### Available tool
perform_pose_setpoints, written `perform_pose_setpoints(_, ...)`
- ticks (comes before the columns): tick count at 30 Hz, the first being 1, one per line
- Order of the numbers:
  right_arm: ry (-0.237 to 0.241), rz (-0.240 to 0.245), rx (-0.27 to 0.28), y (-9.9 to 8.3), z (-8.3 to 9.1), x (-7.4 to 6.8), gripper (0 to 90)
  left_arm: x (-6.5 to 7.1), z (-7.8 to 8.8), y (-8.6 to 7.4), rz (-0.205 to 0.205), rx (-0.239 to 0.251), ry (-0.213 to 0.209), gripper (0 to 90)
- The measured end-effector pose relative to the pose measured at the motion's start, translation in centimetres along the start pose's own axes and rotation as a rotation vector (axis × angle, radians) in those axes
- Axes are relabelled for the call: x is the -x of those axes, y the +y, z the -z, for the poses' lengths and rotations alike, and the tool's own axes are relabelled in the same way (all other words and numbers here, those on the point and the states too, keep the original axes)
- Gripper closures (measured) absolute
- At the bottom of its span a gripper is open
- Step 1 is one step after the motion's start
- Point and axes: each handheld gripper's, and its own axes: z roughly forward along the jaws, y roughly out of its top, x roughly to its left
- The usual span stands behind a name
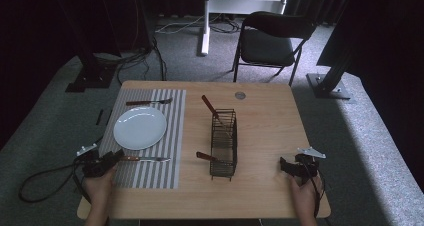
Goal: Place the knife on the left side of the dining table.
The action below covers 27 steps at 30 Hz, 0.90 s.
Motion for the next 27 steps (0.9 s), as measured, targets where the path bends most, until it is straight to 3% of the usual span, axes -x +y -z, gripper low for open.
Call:
perform_pose_setpoints(4,0.000,0.000,0.000,0.0,0.0,0.0,11.9,-0.4,-0.3,-0.2,0.015,-0.007,0.010,46.6)
perform_pose_setpoints(6,0.000,0.000,0.000,0.0,0.0,0.0,12.0,-0.3,-0.2,-0.2,-0.013,-0.004,0.037,46.6)
perform_pose_setpoints(15,0.000,0.000,0.000,0.0,0.0,0.0,12.0,0.0,1.1,-0.4,-0.069,0.019,0.055,43.5)
perform_pose_setpoints(21,0.000,0.000,0.000,0.0,0.0,0.0,11.9,-0.1,2.3,-1.1,-0.097,0.012,0.035,43.5)
perform_pose_setpoints(27,0.000,0.000,0.000,0.0,0.0,0.0,11.9,0.6,3.5,-2.2,-0.160,0.005,0.027,43.5)
